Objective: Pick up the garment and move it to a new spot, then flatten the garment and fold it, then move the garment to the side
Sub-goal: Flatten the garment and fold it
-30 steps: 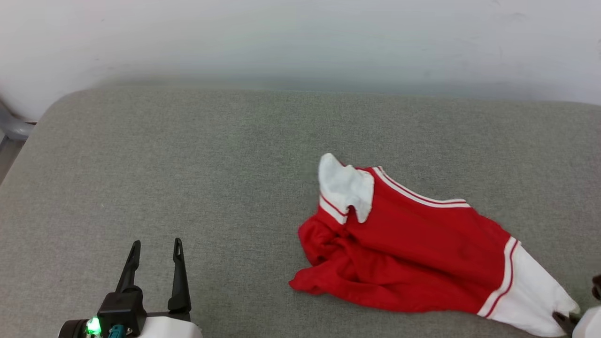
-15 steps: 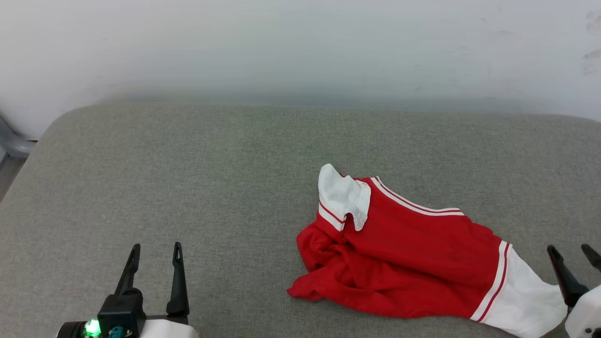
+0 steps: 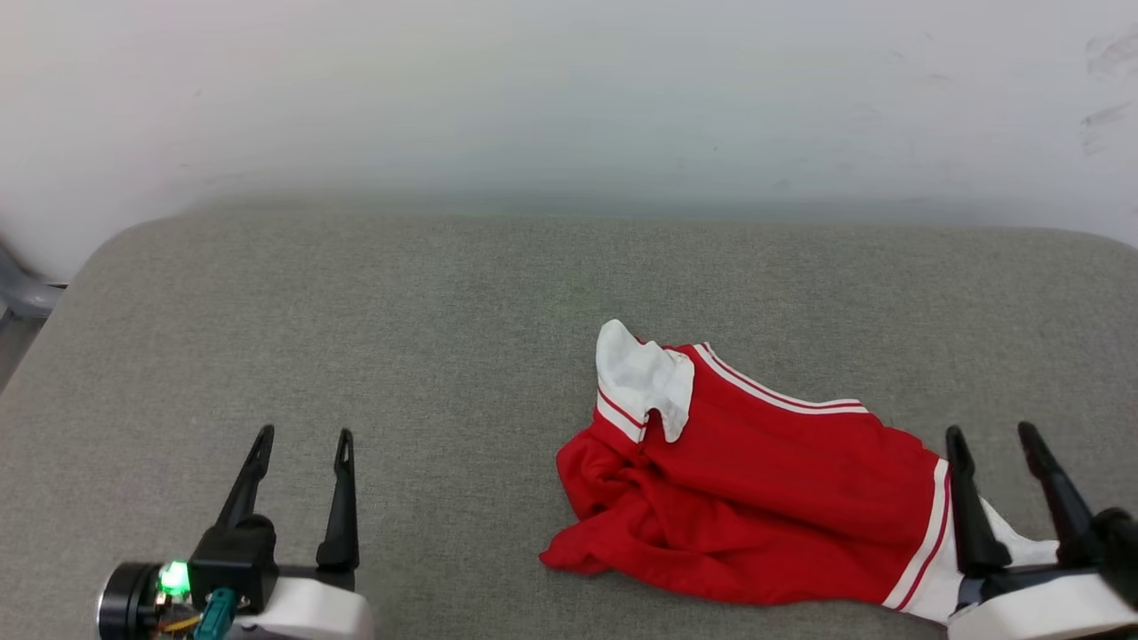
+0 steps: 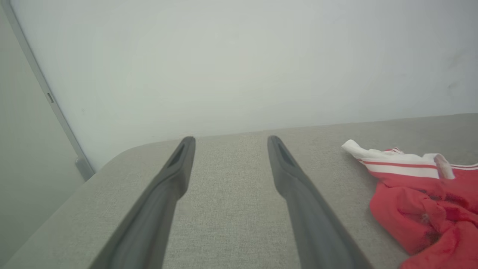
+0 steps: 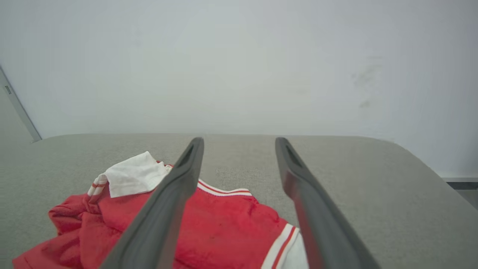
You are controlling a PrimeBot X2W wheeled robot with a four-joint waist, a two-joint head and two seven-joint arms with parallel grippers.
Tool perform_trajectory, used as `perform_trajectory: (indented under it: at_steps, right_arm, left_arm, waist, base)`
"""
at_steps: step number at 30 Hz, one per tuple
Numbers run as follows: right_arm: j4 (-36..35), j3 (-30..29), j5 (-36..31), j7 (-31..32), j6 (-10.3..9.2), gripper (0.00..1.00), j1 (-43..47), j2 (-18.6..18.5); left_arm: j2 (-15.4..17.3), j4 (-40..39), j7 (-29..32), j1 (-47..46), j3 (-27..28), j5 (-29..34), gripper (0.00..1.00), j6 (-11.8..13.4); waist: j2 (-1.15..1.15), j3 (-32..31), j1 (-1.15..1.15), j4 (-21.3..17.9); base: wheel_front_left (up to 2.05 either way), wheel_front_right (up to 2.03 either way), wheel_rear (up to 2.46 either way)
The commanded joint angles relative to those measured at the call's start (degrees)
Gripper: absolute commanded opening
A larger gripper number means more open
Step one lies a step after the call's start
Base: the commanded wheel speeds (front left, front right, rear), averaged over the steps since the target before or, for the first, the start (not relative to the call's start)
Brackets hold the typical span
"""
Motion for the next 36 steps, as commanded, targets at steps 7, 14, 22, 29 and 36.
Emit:
perform_trajectory:
  at_steps: [7, 14, 22, 29, 36]
  right_arm:
    - [-0.13, 2.62, -2.48, -1.09, -0.07, 1.00, 2.81, 2.84]
    - [1.33, 4.49, -3.41, -2.30, -0.07, 1.00, 0.57, 2.49]
    - [2.83, 5.52, -4.13, -3.52, -0.07, 1.00, -1.67, 2.11]
    - [4.72, 6.83, -5.18, -4.84, -0.07, 1.00, -5.12, 2.64]
    - [5.89, 7.85, -5.62, -5.72, -0.07, 1.00, -7.94, 3.52]
  left_arm:
    - [4.92, 2.04, 0.77, -10.37, -4.29, -0.26, 1.00, -5.57]
    - [11.46, 2.99, 11.14, -24.48, -16.22, -8.11, 1.00, -7.18]
    - [19.03, 2.28, 28.75, -39.65, -32.92, -26.12, 1.00, -7.19]
    - [23.05, 4.13, 50.34, -57.74, -54.97, -41.87, 1.00, -7.21]
    - [23.91, 7.71, 57.38, -67.07, -69.36, -48.02, 1.00, -7.21]
  waist:
    - [0.00, 0.98, 0.00, -0.92]
    - [0.00, 3.15, 0.00, -3.15]
    - [0.00, 6.35, 0.00, -6.00]
    - [0.00, 10.73, 0.00, -10.21]
    - [0.00, 15.00, 0.00, -13.64]
  base:
    - [0.00, 0.00, 0.00]
    - [0.00, 0.00, 0.00]
    - [0.00, 0.00, 0.00]
    - [0.00, 0.00, 0.00]
    - [0.00, 0.00, 0.00]
